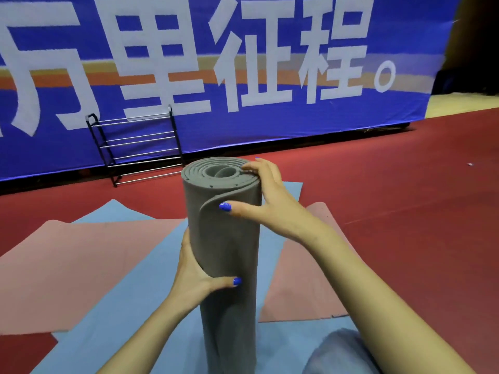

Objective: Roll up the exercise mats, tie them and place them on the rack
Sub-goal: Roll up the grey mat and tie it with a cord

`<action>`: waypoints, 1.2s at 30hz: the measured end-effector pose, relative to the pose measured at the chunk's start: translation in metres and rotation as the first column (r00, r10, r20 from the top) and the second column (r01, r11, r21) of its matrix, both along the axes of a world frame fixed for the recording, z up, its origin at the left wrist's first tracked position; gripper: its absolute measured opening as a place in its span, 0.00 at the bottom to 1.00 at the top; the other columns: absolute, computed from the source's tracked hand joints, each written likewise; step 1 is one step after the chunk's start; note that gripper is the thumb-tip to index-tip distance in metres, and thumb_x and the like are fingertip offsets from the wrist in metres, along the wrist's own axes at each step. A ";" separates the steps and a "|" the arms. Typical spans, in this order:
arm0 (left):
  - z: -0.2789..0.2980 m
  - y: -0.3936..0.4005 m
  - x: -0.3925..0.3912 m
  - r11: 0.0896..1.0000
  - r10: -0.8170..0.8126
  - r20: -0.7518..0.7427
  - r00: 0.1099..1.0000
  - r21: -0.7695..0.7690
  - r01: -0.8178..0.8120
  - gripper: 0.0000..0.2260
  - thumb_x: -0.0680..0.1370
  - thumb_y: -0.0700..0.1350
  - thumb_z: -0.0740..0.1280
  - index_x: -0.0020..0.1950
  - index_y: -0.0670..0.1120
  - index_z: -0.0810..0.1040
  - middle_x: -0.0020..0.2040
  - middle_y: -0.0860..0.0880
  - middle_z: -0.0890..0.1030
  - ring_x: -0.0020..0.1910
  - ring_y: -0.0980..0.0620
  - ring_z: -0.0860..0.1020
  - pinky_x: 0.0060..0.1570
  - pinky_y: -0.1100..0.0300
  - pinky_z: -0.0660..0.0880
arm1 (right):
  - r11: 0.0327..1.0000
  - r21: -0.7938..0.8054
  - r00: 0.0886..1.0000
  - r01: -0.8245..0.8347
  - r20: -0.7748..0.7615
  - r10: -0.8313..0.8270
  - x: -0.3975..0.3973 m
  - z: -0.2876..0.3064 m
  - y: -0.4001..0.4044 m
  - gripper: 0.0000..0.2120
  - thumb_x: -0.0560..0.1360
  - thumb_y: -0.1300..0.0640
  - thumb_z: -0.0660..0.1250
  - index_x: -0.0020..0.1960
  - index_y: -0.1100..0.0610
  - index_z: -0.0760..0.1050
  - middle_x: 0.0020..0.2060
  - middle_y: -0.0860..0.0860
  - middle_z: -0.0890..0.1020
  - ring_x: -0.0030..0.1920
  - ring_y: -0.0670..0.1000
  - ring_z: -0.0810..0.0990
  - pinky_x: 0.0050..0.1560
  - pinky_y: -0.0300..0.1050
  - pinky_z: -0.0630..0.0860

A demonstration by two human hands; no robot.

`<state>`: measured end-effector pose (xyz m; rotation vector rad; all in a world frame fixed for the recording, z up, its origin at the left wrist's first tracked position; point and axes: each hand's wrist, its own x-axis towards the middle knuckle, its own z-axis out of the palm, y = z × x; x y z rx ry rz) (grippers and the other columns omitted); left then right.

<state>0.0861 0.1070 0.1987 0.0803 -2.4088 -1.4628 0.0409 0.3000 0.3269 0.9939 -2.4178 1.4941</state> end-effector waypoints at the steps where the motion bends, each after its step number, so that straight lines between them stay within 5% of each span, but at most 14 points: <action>1: 0.002 0.007 -0.001 1.000 -0.003 0.007 1.000 -0.023 0.003 0.64 0.47 0.56 0.82 0.75 0.61 0.49 0.73 0.56 0.60 0.70 0.54 0.64 0.65 0.51 0.70 | 1.000 -0.028 1.000 0.003 0.028 -0.003 0.002 -0.003 0.017 0.39 0.67 0.36 0.68 0.73 0.45 0.56 0.70 0.41 0.57 0.69 0.39 0.58 0.69 0.40 0.60; 6: 0.006 0.062 -0.008 0.988 -0.084 0.068 0.994 -0.121 0.091 0.66 0.45 0.61 0.79 0.76 0.58 0.47 0.73 0.55 0.58 0.71 0.54 0.61 0.69 0.50 0.65 | 0.943 -0.075 0.923 0.324 0.243 -0.298 0.031 -0.081 0.140 0.36 0.71 0.33 0.63 0.74 0.36 0.49 0.70 0.37 0.54 0.72 0.43 0.59 0.69 0.46 0.60; 9: 0.008 0.093 -0.010 0.969 -0.180 0.083 0.980 -0.154 0.191 0.65 0.45 0.63 0.77 0.77 0.56 0.47 0.72 0.56 0.56 0.66 0.62 0.60 0.66 0.58 0.62 | 0.857 0.149 0.740 0.494 0.446 -0.504 0.074 -0.174 0.216 0.45 0.66 0.24 0.57 0.76 0.44 0.51 0.72 0.41 0.57 0.71 0.44 0.61 0.71 0.49 0.61; 13: 0.007 0.127 -0.012 0.915 -0.281 0.135 0.950 -0.261 0.307 0.65 0.46 0.64 0.75 0.77 0.56 0.44 0.68 0.63 0.54 0.63 0.69 0.55 0.65 0.61 0.58 | 0.721 0.560 0.413 0.409 0.591 -0.693 0.159 -0.303 0.301 0.43 0.70 0.30 0.59 0.75 0.56 0.57 0.71 0.56 0.64 0.70 0.53 0.64 0.67 0.44 0.61; 18: 0.002 0.155 -0.007 0.818 -0.384 0.224 0.895 -0.367 0.443 0.63 0.52 0.56 0.81 0.75 0.63 0.41 0.72 0.57 0.55 0.61 0.69 0.56 0.63 0.59 0.59 | 0.567 0.805 0.160 0.174 0.545 -0.823 0.238 -0.398 0.345 0.34 0.78 0.44 0.62 0.76 0.56 0.53 0.73 0.58 0.62 0.72 0.57 0.62 0.67 0.44 0.62; 22: -0.003 0.169 -0.005 0.771 -0.431 0.233 0.872 -0.407 0.490 0.63 0.53 0.53 0.83 0.75 0.62 0.44 0.73 0.54 0.56 0.64 0.63 0.58 0.63 0.58 0.60 | 0.472 0.870 -0.086 0.146 0.486 -0.870 0.274 -0.430 0.348 0.38 0.76 0.44 0.62 0.78 0.52 0.45 0.75 0.62 0.53 0.75 0.61 0.55 0.72 0.48 0.56; 25: -0.007 0.182 -0.003 0.717 -0.490 0.260 0.832 -0.424 0.554 0.63 0.52 0.53 0.84 0.73 0.64 0.43 0.74 0.52 0.56 0.63 0.65 0.58 0.64 0.57 0.59 | 0.429 0.852 -0.280 0.299 0.509 -0.814 0.287 -0.436 0.346 0.46 0.73 0.51 0.70 0.78 0.58 0.43 0.74 0.65 0.55 0.73 0.64 0.58 0.71 0.52 0.59; 29: -0.013 0.196 0.004 0.646 -0.556 0.302 0.774 -0.429 0.631 0.62 0.51 0.57 0.83 0.71 0.68 0.41 0.75 0.50 0.55 0.59 0.73 0.55 0.64 0.57 0.58 | 0.168 0.793 -0.401 0.585 0.463 -0.790 0.290 -0.435 0.345 0.44 0.71 0.64 0.70 0.77 0.65 0.46 0.70 0.67 0.62 0.68 0.67 0.66 0.66 0.57 0.64; 31: -0.015 0.198 0.005 0.627 -0.568 0.318 0.759 -0.430 0.649 0.63 0.51 0.57 0.83 0.73 0.67 0.43 0.74 0.48 0.56 0.58 0.72 0.56 0.64 0.56 0.59 | 0.059 0.807 -0.431 0.587 0.373 -0.822 0.293 -0.433 0.351 0.39 0.71 0.63 0.68 0.77 0.61 0.52 0.71 0.64 0.61 0.67 0.67 0.66 0.65 0.59 0.65; 34: -0.018 0.198 0.004 0.617 -0.565 0.322 0.760 -0.446 0.648 0.64 0.51 0.55 0.84 0.76 0.62 0.45 0.73 0.48 0.58 0.62 0.65 0.59 0.63 0.54 0.60 | 0.071 0.852 -0.546 0.519 0.394 -0.739 0.299 -0.445 0.370 0.30 0.70 0.61 0.68 0.70 0.63 0.63 0.66 0.64 0.70 0.64 0.65 0.71 0.62 0.57 0.70; 36: -0.021 0.197 0.003 0.630 -0.547 0.315 0.776 -0.455 0.629 0.63 0.52 0.51 0.83 0.77 0.58 0.47 0.73 0.47 0.58 0.64 0.60 0.61 0.64 0.55 0.59 | 0.183 0.853 -0.524 0.489 0.455 -0.720 0.301 -0.455 0.382 0.22 0.70 0.60 0.67 0.62 0.66 0.72 0.60 0.64 0.76 0.60 0.63 0.75 0.59 0.51 0.73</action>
